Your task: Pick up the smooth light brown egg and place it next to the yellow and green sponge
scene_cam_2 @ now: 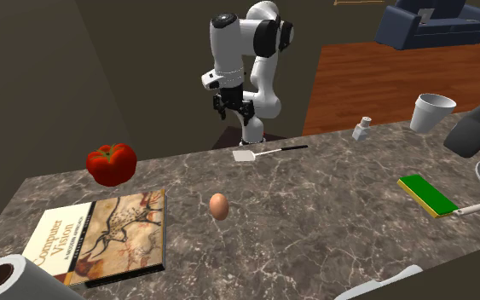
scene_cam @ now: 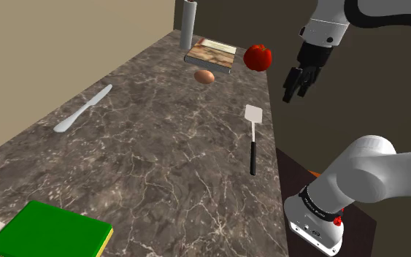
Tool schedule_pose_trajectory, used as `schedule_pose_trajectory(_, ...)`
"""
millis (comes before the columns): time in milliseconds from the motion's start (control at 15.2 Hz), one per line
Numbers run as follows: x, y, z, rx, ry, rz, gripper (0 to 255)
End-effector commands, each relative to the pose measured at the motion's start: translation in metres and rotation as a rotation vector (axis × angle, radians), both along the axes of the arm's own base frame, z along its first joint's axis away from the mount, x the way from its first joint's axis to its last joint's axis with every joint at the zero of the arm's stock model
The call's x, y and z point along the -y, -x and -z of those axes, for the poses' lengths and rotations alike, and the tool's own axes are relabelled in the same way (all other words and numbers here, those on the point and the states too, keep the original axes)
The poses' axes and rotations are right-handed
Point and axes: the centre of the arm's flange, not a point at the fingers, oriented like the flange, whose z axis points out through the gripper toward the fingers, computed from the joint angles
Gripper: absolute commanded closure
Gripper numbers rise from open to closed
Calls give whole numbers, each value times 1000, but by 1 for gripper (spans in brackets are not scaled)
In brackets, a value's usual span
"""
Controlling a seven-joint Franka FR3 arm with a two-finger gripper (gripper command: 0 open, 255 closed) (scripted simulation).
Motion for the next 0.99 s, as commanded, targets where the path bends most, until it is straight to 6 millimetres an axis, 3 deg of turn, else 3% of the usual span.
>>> schedule_pose_trajectory(0, 0, 0, 0, 0, 0, 0, 0)
schedule_pose_trajectory(924, -56, -185, 18, -38, 84, -38, 0)
